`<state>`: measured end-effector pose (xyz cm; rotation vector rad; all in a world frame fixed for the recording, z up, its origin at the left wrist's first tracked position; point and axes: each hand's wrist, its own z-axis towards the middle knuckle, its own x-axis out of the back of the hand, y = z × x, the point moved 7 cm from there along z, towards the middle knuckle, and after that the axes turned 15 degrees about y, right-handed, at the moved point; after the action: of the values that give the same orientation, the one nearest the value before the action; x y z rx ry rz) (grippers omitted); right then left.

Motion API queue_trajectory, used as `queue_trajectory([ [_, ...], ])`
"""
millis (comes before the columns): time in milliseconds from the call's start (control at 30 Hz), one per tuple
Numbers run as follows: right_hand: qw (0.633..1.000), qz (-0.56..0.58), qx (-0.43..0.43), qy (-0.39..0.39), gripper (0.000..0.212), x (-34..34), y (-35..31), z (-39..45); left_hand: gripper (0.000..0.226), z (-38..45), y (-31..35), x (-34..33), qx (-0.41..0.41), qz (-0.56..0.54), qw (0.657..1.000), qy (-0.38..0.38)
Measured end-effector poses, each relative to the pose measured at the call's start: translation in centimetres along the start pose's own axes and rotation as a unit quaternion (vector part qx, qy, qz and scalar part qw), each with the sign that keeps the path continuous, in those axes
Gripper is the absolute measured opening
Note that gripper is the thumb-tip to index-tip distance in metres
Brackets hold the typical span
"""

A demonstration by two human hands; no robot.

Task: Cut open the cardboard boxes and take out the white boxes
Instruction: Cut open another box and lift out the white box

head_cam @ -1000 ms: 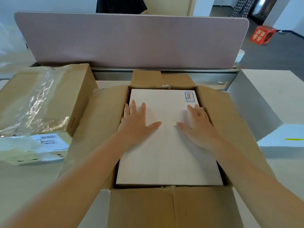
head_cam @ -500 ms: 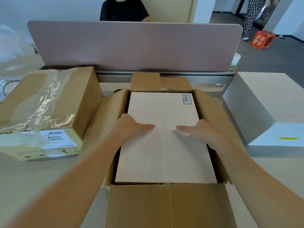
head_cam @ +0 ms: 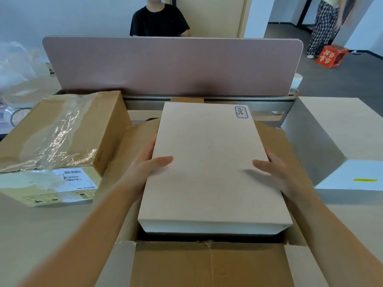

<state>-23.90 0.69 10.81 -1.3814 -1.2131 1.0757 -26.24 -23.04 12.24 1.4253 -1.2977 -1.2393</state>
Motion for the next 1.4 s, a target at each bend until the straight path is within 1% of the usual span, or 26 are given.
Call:
queue_trajectory([
  [67, 1.0, 0.006, -0.005, -0.006, 0.079, -0.2, 0.0, -0.2, 0.061, -0.2, -0.1, 0.1, 0.013, -0.013, 1.0, -0.012],
  [133, 1.0, 0.009, -0.012, -0.005, 0.087, -0.3, -0.1, -0.3, 0.064, -0.2, -0.4, 0.3, 0.038, -0.019, 0.999, -0.016],
  [200, 1.0, 0.005, -0.013, -0.006, 0.092, -0.5, -0.2, -0.5, 0.067, -0.3, -0.5, 0.5, 0.047, -0.018, 0.998, -0.023],
  [300, 0.999, 0.04, -0.018, 0.0, 0.082, -0.9, -0.6, -0.9, 0.07, -0.4, 0.4, 0.7, 0.028, -0.011, 0.999, -0.028],
  [400, 0.999, 0.039, -0.004, 0.004, 0.076, -1.2, -1.7, -1.0, 0.055, -0.3, 2.2, 0.7, 0.0, -0.003, 0.999, -0.044],
  [467, 0.999, 0.039, 0.016, 0.017, 0.061, -1.4, -3.3, -1.0, 0.047, -0.3, 3.5, 0.7, -0.011, -0.009, 0.999, -0.044],
  [533, 0.998, 0.047, 0.031, 0.029, 0.05, -1.5, -4.6, -0.9, 0.046, -0.2, 4.7, 0.6, -0.035, -0.013, 0.999, -0.035],
  [567, 0.997, 0.05, 0.043, 0.029, 0.048, -1.6, -5.5, -0.8, 0.049, -0.1, 5.4, 0.6, -0.047, -0.012, 0.998, -0.029],
  [600, 0.997, 0.045, 0.056, 0.029, 0.052, -1.6, -6.2, -0.7, 0.052, 0.0, 6.1, 0.6, -0.058, -0.012, 0.998, -0.026],
  [667, 0.996, 0.015, 0.079, 0.026, 0.077, -1.7, -7.7, -0.3, 0.06, 0.3, 7.6, 0.5, -0.07, -0.019, 0.997, -0.018],
  [700, 0.995, 0.011, 0.09, 0.027, 0.082, -1.7, -8.6, -0.2, 0.063, 0.4, 8.4, 0.3, -0.078, -0.02, 0.997, -0.02],
  [733, 0.994, 0.021, 0.105, 0.027, 0.076, -1.5, -9.7, -0.1, 0.062, 0.5, 9.3, -0.1, -0.09, -0.019, 0.995, -0.026],
  [800, 0.99, 0.037, 0.133, 0.025, 0.059, -0.9, -12.0, -0.4, 0.048, 0.7, 10.9, -1.0, -0.113, -0.023, 0.993, -0.024],
  [833, 0.988, 0.035, 0.145, 0.026, 0.055, -0.5, -13.1, -0.7, 0.044, 0.8, 11.7, -1.7, -0.118, -0.025, 0.992, -0.026],
  [867, 0.987, 0.033, 0.155, 0.028, 0.057, 0.2, -13.9, -0.8, 0.052, 1.0, 12.3, -2.6, -0.121, -0.025, 0.991, -0.042],
  [933, 0.986, 0.023, 0.159, 0.037, 0.065, 1.9, -15.2, -1.2, 0.081, 1.7, 12.8, -4.6, -0.126, -0.016, 0.989, -0.081],
  [967, 0.986, 0.015, 0.157, 0.048, 0.068, 2.8, -15.5, -1.4, 0.087, 1.9, 12.9, -5.5, -0.124, -0.016, 0.988, -0.091],
  [1000, 0.986, 0.007, 0.154, 0.06, 0.068, 3.9, -15.7, -1.6, 0.086, 2.2, 12.8, -6.5, -0.122, -0.02, 0.987, -0.099],
  [1067, 0.986, 0.008, 0.144, 0.081, 0.06, 6.2, -15.6, -2.3, 0.077, 2.3, 12.4, -9.1, -0.115, -0.028, 0.985, -0.123],
  [1133, 0.985, 0.022, 0.136, 0.104, 0.049, 8.8, -15.3, -3.1, 0.075, 2.4, 11.8, -12.2, -0.109, -0.033, 0.983, -0.146],
  [1200, 0.984, 0.035, 0.126, 0.123, 0.042, 11.6, -14.7, -4.0, 0.075, 2.5, 10.8, -15.4, -0.1, -0.027, 0.98, -0.172],
  [1333, 0.981, 0.032, 0.102, 0.162, 0.048, 18.5, -13.2, -4.8, 0.072, 2.9, 8.5, -22.4, -0.084, 0.001, 0.974, -0.21],
  [1400, 0.981, 0.028, 0.097, 0.168, 0.045, 21.8, -12.6, -4.8, 0.07, 3.1, 7.3, -25.9, -0.076, 0.002, 0.974, -0.215],
])
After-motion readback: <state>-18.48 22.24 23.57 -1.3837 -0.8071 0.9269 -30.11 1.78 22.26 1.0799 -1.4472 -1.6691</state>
